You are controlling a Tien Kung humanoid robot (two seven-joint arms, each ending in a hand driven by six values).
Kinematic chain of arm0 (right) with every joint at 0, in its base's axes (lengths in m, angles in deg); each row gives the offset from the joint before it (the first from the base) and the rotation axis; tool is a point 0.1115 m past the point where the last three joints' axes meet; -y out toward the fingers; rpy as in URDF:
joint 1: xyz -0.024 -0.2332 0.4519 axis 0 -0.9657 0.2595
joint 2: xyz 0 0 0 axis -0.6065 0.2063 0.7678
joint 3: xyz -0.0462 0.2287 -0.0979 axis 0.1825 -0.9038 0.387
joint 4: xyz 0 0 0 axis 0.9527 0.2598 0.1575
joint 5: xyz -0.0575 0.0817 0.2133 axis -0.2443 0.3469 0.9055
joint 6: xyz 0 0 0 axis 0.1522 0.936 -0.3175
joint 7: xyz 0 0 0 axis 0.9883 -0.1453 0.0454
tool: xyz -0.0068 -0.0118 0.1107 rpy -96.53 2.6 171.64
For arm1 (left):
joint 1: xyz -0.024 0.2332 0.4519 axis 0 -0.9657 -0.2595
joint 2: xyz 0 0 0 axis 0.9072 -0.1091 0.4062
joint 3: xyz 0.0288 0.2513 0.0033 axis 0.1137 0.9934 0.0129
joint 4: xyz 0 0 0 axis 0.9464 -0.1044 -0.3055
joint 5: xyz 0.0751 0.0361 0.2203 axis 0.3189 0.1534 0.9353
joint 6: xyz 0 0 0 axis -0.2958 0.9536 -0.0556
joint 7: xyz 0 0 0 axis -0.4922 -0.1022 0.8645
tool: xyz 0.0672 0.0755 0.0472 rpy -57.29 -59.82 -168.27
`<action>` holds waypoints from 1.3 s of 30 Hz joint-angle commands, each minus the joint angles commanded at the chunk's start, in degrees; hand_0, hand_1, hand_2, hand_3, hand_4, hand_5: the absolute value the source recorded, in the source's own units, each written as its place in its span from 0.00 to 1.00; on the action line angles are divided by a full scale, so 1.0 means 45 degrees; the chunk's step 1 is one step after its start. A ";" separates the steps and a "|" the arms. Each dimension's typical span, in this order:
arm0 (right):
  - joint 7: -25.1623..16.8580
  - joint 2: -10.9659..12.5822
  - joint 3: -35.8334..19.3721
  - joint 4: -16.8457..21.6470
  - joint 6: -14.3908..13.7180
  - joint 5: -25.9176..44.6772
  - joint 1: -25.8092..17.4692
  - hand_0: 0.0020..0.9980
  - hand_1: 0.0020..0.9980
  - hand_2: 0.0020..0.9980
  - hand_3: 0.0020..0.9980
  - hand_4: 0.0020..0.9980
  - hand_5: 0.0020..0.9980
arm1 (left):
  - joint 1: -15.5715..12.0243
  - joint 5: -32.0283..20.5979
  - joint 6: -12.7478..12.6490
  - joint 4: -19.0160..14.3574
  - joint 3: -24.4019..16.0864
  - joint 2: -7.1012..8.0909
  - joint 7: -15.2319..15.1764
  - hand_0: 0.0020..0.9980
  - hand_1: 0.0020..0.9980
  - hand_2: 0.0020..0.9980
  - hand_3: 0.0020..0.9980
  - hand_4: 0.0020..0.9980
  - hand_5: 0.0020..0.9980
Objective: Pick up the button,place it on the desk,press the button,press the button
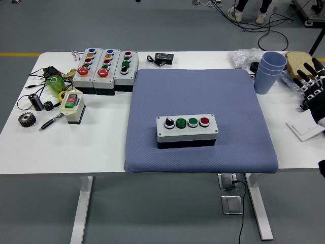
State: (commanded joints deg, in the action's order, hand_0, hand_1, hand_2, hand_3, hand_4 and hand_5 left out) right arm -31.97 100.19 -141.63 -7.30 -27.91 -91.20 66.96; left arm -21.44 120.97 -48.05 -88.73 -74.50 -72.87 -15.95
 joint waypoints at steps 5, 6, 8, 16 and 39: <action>0.0226 0.0003 -0.0027 -0.0001 0.0370 -0.0041 -0.0045 0.81 0.74 0.75 0.72 0.80 0.39 | -0.0001 0.0035 0.0005 0.0000 -0.0024 -0.0005 0.0003 0.64 0.69 0.70 0.63 0.37 0.73; 0.0262 0.0005 -0.0036 -0.0002 0.0436 -0.0045 -0.0050 0.81 0.74 0.75 0.72 0.80 0.39 | 0.0002 0.0030 0.0004 0.0000 -0.0016 -0.0005 0.0002 0.64 0.69 0.70 0.63 0.37 0.73; 0.0340 0.0012 -0.0067 -0.0004 0.0532 -0.0058 -0.0061 0.81 0.74 0.75 0.72 0.80 0.39 | 0.0016 -0.0030 -0.0004 0.0000 0.0039 -0.0003 -0.0011 0.64 0.69 0.70 0.63 0.37 0.73; 0.0397 0.0045 -0.0114 0.0044 0.0572 0.0004 -0.0103 0.81 0.73 0.74 0.71 0.79 0.39 | 0.0050 -0.0098 -0.0013 0.0000 0.0041 -0.0040 -0.0033 0.64 0.69 0.71 0.63 0.37 0.73; 0.0606 0.0093 -0.0009 0.0105 0.0547 0.0178 -0.0376 0.79 0.72 0.72 0.70 0.79 0.39 | -0.0167 0.0031 0.0029 0.0000 0.0107 -0.0122 -0.0013 0.64 0.69 0.71 0.63 0.37 0.73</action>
State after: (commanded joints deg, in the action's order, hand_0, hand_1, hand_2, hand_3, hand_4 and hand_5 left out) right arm -29.24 100.60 -141.67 -6.83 -25.45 -90.40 65.27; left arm -22.19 121.11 -47.92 -88.73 -74.02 -73.42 -16.01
